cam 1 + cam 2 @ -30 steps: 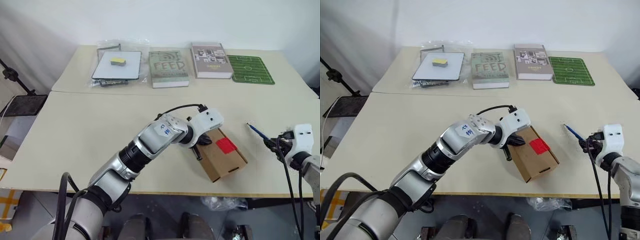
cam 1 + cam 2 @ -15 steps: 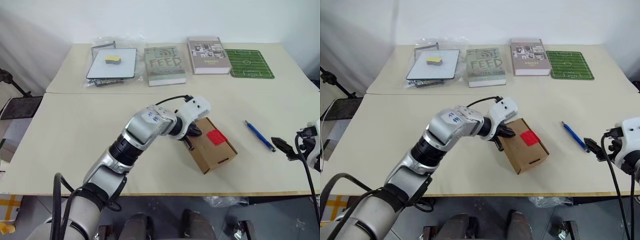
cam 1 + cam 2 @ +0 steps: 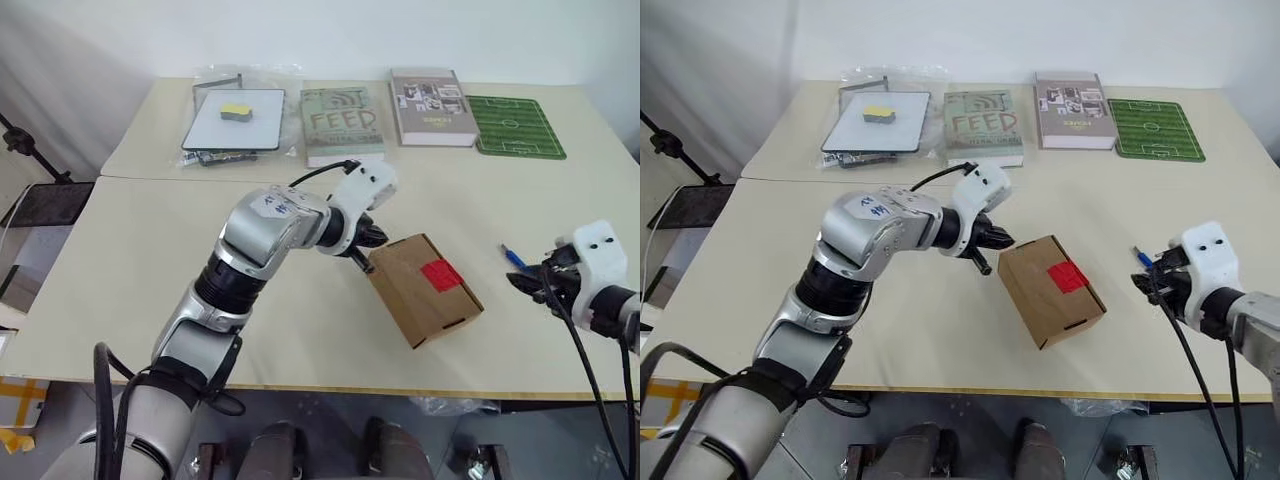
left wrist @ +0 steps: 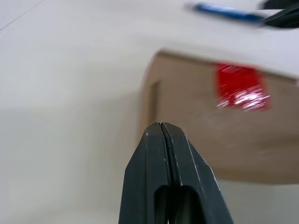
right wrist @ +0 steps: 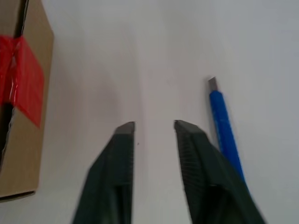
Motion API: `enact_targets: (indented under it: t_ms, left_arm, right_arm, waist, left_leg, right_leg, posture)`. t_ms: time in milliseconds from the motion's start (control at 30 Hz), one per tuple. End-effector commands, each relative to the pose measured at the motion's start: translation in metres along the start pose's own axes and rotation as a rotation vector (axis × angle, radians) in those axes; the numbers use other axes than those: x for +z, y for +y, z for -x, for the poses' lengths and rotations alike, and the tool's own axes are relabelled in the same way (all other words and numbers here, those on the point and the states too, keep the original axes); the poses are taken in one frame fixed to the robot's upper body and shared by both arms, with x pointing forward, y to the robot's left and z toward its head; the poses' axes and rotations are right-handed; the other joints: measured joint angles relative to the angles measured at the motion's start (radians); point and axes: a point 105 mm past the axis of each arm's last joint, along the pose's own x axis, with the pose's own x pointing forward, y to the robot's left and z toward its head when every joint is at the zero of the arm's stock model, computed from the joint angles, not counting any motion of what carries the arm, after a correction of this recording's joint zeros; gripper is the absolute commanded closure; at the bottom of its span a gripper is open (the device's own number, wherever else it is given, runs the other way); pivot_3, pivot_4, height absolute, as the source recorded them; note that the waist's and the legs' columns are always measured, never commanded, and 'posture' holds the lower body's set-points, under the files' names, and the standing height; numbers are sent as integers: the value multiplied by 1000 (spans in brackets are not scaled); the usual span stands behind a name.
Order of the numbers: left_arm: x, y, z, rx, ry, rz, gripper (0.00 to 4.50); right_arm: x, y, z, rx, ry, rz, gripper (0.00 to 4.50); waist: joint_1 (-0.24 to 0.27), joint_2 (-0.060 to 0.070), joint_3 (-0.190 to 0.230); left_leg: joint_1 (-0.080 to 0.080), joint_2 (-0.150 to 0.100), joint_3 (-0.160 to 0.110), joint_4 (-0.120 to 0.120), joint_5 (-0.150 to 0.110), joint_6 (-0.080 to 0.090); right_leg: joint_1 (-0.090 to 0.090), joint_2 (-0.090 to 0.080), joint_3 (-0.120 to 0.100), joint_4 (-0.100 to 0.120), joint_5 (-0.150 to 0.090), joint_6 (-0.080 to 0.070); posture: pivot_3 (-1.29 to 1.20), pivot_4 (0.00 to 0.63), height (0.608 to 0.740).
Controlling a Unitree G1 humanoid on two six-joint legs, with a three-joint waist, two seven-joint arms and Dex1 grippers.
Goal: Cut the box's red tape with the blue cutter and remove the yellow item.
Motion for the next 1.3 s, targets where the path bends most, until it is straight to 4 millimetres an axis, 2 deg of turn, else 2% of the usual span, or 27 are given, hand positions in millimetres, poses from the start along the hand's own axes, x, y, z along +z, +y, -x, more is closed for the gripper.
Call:
enact_targets:
  t_ms: [33, 133, 233, 333, 433, 667, 800, 933, 1033, 1233, 1300]
  left_arm:
    - [-15, 8, 4, 38, 42, 24, 4500]
    - [-39, 3, 11, 4, 128, 58, 4500]
    - [-50, -7, 9, -39, 159, 81, 4500]
    - [-46, -17, -6, -61, 90, 110, 4500]
    - [-40, -14, -21, -22, 35, 123, 4500]
    - [-26, -5, -30, 31, -26, 143, 4500]
    - [-24, -3, -30, 32, -25, 136, 4500]
    - [-26, -1, -26, 35, -10, 121, 4500]
    - [-27, 7, -23, 60, -20, 121, 4500]
    - [-23, 23, -1, 90, -74, 126, 4500]
    - [-14, 20, 12, 24, -136, 127, 4500]
  right_arm:
    - [13, -1, -5, -18, -38, 41, 4458]
    - [14, 6, -23, 21, -27, 68, 4458]
    - [14, 17, -37, 83, -17, 75, 4458]
    - [12, 41, -48, 209, 32, 109, 4458]
    - [11, 60, -56, 302, 86, 127, 4458]
    - [17, 79, -52, 376, 125, 159, 4458]
    - [18, 74, -57, 327, 117, 155, 4458]
    - [20, 61, -61, 257, 108, 166, 4458]
    - [29, 48, -59, 191, 80, 170, 4458]
    - [48, 18, -38, 57, 11, 167, 4458]
    - [53, 22, -24, 106, -3, 158, 4064]
  waist:
    - [-2, -1, 1]
    - [-7, -2, 2]
    - [-3, -2, 2]
    - [4, -2, 2]
    - [5, -3, 3]
    - [0, -3, 3]
    - [1, -3, 3]
    - [0, -3, 3]
    - [-3, -3, 3]
    - [-2, -3, 3]
    - [-2, -3, 3]
  left_leg:
    - [0, 0, 0, 0, 0, 0]
    - [0, 0, 0, 0, 1, -1]
    - [0, 0, -1, 0, 1, -1]
    - [-1, 0, -1, 0, 1, -1]
    - [-1, 0, -2, 1, 1, -1]
    - [-1, -3, -2, 1, 1, -2]
    - [-1, -5, -2, 1, 1, -2]
    - [-1, -5, -2, 1, 1, -2]
    - [-1, -5, -2, 1, 1, -2]
    - [-1, -5, -2, 1, 1, -2]
    - [-1, -5, -2, 1, 1, -2]
  right_leg:
    - [0, 0, 0, 0, 0, 0]
    - [0, 1, 0, 0, 0, 0]
    - [0, 1, 0, 1, 0, 0]
    - [0, 1, 0, 0, 0, 0]
    - [0, 1, 0, 0, 0, 0]
    - [0, 2, -1, 1, 0, 0]
    - [0, 1, -1, 1, 0, 0]
    - [0, 1, -1, 1, 0, 0]
    - [0, 1, -1, 1, 0, 0]
    - [0, 1, -1, 1, 0, 0]
    - [0, 1, -1, 1, 0, 0]
  posture:
    - [0, 150, 740]
    - [0, 150, 740]
    - [0, 150, 740]
    - [0, 150, 740]
    - [0, 150, 740]
    - [0, 150, 740]
    - [0, 150, 740]
    - [0, 150, 740]
    - [0, 150, 740]
    - [0, 150, 740]
    - [0, 150, 740]
